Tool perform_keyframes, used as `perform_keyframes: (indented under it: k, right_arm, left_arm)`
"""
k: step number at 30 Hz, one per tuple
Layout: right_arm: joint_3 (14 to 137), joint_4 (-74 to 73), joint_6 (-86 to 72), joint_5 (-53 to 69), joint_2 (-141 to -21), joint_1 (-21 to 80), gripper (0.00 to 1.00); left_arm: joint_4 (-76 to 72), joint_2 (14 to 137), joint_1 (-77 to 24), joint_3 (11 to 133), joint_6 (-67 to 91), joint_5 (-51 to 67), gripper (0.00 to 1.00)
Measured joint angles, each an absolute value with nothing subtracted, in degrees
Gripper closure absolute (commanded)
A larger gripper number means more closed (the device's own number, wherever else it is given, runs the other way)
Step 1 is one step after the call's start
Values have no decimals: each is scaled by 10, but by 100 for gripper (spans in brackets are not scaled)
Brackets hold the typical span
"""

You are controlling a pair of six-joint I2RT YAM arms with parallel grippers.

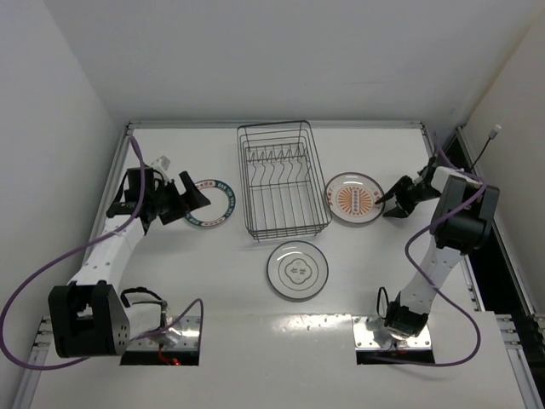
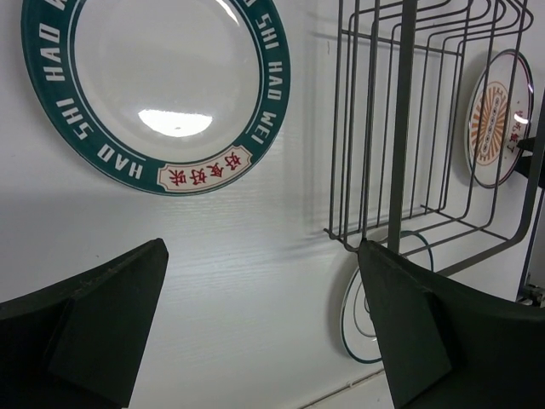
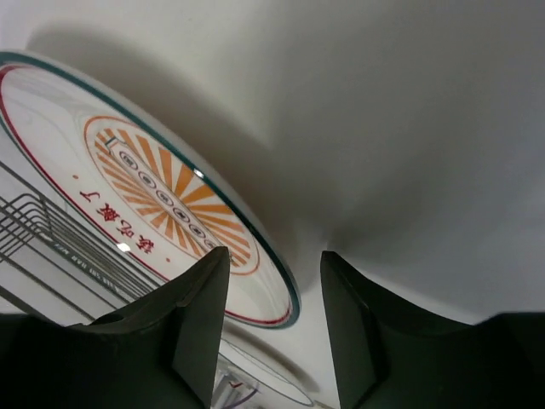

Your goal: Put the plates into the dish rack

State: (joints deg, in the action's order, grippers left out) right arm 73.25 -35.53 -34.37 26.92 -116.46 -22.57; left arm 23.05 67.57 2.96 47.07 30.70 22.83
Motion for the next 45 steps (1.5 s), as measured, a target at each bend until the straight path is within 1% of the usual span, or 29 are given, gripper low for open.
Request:
perform_keyframes:
  k: [1, 2, 3, 4, 5, 7, 9, 12, 16, 20, 24, 27, 31, 37, 40, 45]
  right_arm:
    - [734, -351, -346, 273, -1173, -222, 61]
    - [736, -348, -348, 274, -1180, -218, 67]
    - [738, -345, -349, 276, -1187, -216, 80]
    - [741, -345, -349, 281, -1193, -215, 90]
    - [744, -343, -351, 282, -1198, -212, 95]
    - [747, -338, -349, 316, -1202, -211, 99]
    - [748, -329, -347, 335, -1197, -209, 99]
    - [748, -331, -340, 323, -1176, -205, 100]
    - [766, -363, -330, 252, -1096, -200, 100]
    - [829, -377, -326, 164, -993, -183, 100]
    - [905, -348, -318, 98, -915, -125, 100]
    - [949, -331, -301, 61, -896, -64, 100]
    - [1008, -337, -266, 0, -924, 25, 100]
    - [1115, -385, -213, -140, -1039, 138, 100]
    - [1143, -404, -194, -190, -1088, 173, 100]
    - [1160, -436, -177, -258, -1135, 198, 100]
  left_arm:
    - [231, 678, 30, 471, 307, 230, 7]
    - [231, 679, 30, 471, 308, 232, 7]
    - [231, 681, 29, 471, 308, 233, 7]
    - [231, 682, 29, 471, 309, 234, 7]
    - [231, 682, 28, 471, 309, 234, 7]
    - [231, 682, 26, 471, 309, 236, 7]
    - [235, 683, 25, 473, 309, 238, 7]
    - [241, 686, 25, 483, 310, 238, 7]
    - [246, 686, 25, 496, 309, 238, 7]
    - [252, 686, 25, 504, 308, 237, 7]
    - [259, 690, 25, 504, 304, 235, 7]
    - [266, 696, 25, 505, 304, 234, 7]
    - [269, 697, 25, 505, 303, 232, 7]
    - [270, 702, 25, 505, 302, 228, 7]
    - [271, 703, 25, 505, 300, 227, 7]
    - [276, 703, 25, 505, 296, 224, 7]
